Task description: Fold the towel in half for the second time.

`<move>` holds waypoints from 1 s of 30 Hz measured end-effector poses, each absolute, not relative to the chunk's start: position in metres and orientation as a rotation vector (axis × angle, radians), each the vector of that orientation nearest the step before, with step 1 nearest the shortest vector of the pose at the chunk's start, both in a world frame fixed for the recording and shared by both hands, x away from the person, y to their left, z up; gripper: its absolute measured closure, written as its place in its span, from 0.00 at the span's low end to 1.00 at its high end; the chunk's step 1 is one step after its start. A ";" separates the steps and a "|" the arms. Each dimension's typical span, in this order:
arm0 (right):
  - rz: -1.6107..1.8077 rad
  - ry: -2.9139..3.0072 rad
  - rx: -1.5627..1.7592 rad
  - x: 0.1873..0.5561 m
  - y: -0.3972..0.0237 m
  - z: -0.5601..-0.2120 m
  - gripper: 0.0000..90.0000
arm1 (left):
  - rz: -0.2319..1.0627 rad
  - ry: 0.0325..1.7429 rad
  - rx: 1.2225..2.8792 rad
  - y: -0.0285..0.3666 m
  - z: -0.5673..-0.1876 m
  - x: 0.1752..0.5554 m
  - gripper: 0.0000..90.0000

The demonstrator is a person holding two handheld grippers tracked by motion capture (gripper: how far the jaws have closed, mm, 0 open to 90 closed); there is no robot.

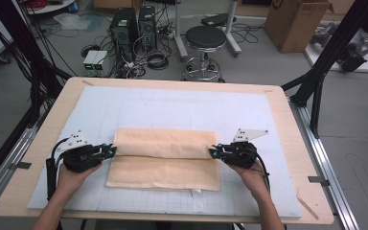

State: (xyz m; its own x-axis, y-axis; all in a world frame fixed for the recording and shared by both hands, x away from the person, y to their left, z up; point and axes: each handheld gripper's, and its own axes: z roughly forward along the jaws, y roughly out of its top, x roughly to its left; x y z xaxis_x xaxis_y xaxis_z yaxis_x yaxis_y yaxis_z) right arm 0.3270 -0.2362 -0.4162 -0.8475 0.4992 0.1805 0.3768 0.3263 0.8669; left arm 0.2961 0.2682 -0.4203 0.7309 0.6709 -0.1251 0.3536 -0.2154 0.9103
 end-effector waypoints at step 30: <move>1.489 2.514 0.741 0.288 -0.242 -0.423 0.89 | 0.329 0.768 1.886 0.277 -0.431 0.257 0.87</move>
